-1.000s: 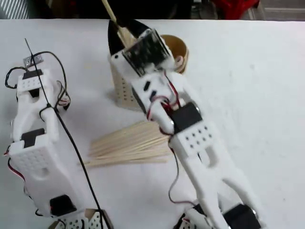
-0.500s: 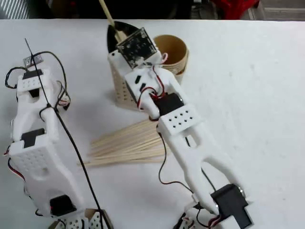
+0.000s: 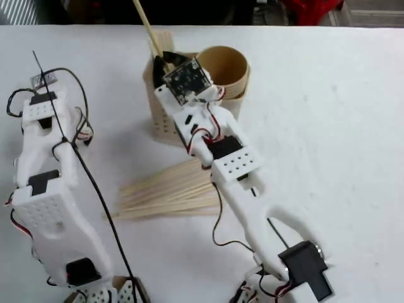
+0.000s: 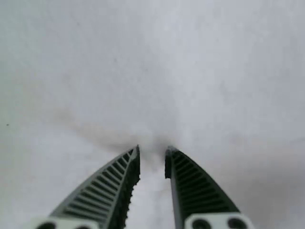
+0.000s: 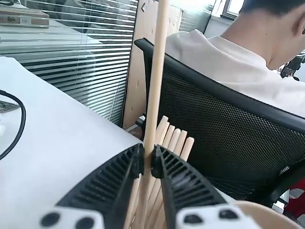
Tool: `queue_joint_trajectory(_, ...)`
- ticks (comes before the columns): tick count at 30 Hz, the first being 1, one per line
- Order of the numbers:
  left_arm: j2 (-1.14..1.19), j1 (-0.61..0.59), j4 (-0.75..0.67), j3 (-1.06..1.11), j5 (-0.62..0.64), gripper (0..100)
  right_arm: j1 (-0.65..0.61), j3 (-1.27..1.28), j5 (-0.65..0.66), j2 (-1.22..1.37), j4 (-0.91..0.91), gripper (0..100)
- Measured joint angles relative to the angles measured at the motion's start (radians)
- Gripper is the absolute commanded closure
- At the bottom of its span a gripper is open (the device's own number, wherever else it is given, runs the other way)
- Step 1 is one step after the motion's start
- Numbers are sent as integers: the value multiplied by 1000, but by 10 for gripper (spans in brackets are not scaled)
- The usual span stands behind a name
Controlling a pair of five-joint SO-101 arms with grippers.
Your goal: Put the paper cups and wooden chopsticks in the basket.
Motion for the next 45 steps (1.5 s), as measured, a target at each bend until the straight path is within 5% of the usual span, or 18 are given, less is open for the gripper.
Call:
queue_joint_trajectory(11, 0, 0, 0, 0, 0, 890, 0, 0, 0, 0, 2, 861)
queue_joint_trajectory(22, 0, 0, 0, 0, 0, 889, 0, -2, 0, -12, 100, 973)
queue_joint_trajectory(33, 0, 0, 0, 0, 0, 889, 2, 0, 0, -563, 1017, 982)
queue_joint_trajectory(38, 0, 0, 0, 0, 0, 889, 44, 61, 130, -718, 1465, 982)
queue_joint_trajectory(45, 0, 0, 6, -6, -6, 890, 270, 361, 227, -810, 1533, 982)
